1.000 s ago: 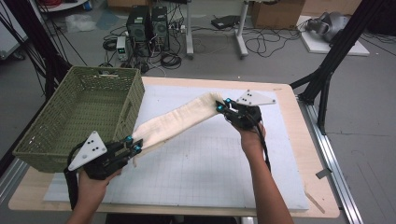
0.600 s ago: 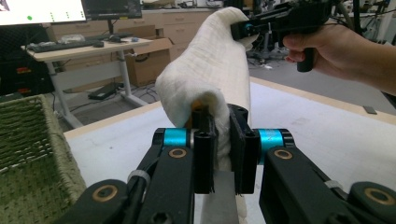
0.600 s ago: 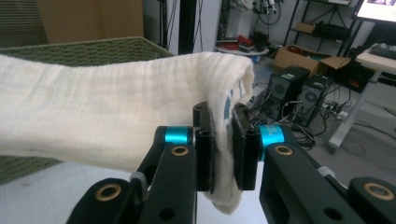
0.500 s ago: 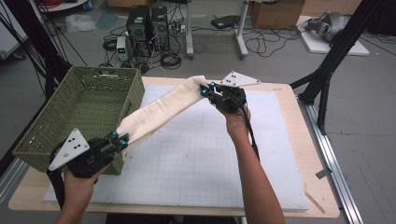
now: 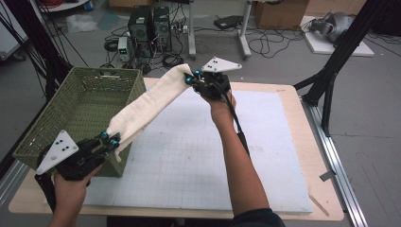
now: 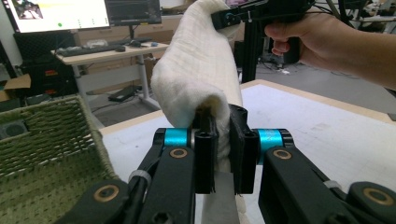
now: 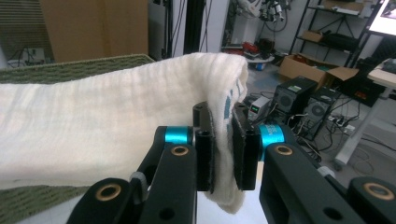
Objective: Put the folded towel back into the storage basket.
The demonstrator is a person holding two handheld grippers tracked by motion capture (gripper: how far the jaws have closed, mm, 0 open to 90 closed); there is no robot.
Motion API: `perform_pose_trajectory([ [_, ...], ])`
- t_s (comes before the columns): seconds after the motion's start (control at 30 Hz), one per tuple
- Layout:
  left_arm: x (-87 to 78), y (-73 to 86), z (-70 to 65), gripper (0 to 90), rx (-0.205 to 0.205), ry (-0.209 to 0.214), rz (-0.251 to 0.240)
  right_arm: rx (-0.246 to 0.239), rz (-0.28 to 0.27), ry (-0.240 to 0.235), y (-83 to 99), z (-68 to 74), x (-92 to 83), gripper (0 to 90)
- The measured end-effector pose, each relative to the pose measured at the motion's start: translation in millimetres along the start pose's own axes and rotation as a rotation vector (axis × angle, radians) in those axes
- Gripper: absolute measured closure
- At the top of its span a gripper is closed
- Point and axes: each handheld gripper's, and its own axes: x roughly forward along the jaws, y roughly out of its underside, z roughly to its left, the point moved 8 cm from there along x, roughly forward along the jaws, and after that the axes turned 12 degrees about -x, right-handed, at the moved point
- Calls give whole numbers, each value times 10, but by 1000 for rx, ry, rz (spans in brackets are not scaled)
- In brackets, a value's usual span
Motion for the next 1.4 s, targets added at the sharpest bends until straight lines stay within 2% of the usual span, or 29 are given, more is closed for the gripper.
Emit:
perform_pose_trajectory([
  [0.27, -128, -15, 109, 819, -15, -34, -14, 2, -13, -6, -167, 75, 231, 818],
  [0.33, -154, -18, 140, 819, -20, -43, -17, 2, -29, -5, -234, 104, 344, 818],
  [0.47, -199, -24, 187, 820, -20, -60, -20, -4, -14, -11, -314, 148, 500, 818],
  [0.63, -245, -33, 241, 821, -28, -74, -30, -19, -19, -16, -465, 193, 671, 818],
  [0.93, -323, -45, 343, 821, -44, -101, -44, -26, -15, -24, -595, 273, 917, 818],
  [1.1, -382, -54, 433, 821, -62, -124, -61, -32, -29, -32, -731, 353, 1101, 818],
  [1.4, -416, 20, 523, 821, -46, -171, -38, -33, -26, -47, -797, 469, 1324, 818],
])
